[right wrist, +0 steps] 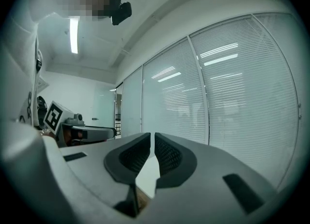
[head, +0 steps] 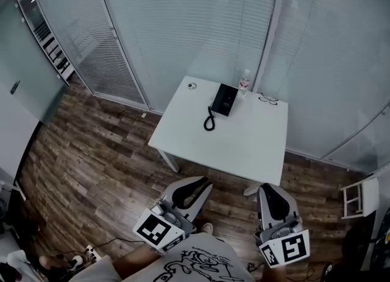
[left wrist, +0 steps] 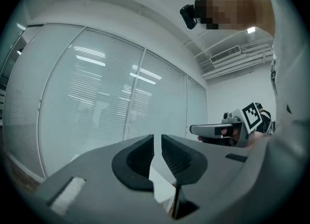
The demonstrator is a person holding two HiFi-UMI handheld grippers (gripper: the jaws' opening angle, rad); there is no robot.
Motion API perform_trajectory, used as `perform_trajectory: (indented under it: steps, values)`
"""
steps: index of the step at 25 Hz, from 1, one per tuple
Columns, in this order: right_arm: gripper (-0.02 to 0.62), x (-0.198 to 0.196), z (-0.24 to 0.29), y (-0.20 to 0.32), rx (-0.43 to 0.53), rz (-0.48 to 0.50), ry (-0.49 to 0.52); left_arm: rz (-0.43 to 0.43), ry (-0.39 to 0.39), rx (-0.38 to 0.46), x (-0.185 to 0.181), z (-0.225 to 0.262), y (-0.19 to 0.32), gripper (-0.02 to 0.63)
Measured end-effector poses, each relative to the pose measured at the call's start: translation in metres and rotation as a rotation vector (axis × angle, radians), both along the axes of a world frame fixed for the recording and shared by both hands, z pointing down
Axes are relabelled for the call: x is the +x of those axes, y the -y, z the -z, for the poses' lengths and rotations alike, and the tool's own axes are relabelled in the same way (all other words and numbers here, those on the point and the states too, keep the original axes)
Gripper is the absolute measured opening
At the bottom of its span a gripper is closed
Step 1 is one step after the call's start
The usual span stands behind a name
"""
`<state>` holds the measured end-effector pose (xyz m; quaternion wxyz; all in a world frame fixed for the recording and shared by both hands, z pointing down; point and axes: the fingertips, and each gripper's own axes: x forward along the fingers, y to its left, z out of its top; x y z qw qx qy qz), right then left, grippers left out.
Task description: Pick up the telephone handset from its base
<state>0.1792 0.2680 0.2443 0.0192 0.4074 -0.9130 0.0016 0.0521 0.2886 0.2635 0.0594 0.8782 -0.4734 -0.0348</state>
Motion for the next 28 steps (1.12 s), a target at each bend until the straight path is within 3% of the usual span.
perform_trajectory:
  steps: [11, 28]
  values:
    - [0.025, -0.024, -0.010, 0.047, -0.020, 0.003, 0.002, -0.003, -0.001, -0.003, -0.023, -0.005, 0.048, 0.048]
    - [0.025, -0.153, -0.002, 0.172, -0.015, -0.017, -0.017, -0.014, -0.014, 0.006, -0.153, -0.002, 0.174, 0.048]
